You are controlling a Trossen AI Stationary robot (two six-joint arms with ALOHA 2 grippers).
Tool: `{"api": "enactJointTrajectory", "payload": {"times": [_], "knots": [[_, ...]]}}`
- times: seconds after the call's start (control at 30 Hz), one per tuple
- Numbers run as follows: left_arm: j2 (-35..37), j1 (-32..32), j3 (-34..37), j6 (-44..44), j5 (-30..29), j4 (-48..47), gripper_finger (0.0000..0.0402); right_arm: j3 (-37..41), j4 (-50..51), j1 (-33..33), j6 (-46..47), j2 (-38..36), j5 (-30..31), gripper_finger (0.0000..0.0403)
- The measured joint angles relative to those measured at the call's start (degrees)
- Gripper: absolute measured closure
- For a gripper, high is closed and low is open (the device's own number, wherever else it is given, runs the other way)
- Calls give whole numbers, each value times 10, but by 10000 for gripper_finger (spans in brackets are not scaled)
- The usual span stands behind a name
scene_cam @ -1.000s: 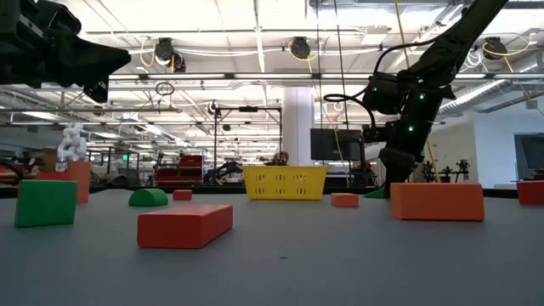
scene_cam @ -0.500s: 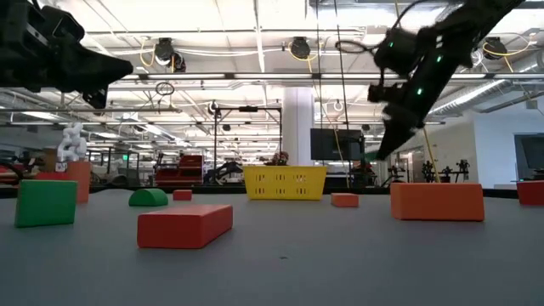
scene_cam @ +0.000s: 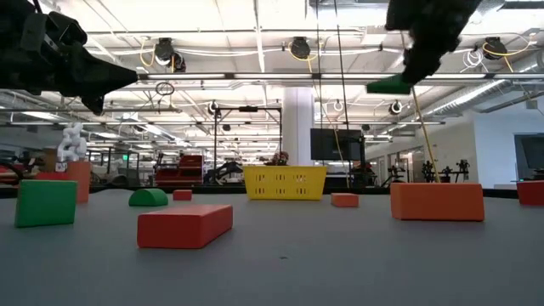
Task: Sort & place blocks by color
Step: Put the green block into the orange bin
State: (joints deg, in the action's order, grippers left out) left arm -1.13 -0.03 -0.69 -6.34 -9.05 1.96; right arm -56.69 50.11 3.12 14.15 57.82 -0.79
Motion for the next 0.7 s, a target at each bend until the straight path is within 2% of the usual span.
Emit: {"api": "enactJointTrajectory", "payload": {"times": [0.13,0.3,0.5,0.7], "knots": [[0,0,0,2,-7,1,369,-3,32,-96,75,1,-42,279],[0,0,0,-5,-41,5,369,-3,37,-222,213,9,-71,279],[0,0,0,-17,-82,11,369,-3,-21,-368,360,36,-69,279],[0,0,0,-47,-87,10,369,-3,-88,-463,446,100,-33,279]]}}
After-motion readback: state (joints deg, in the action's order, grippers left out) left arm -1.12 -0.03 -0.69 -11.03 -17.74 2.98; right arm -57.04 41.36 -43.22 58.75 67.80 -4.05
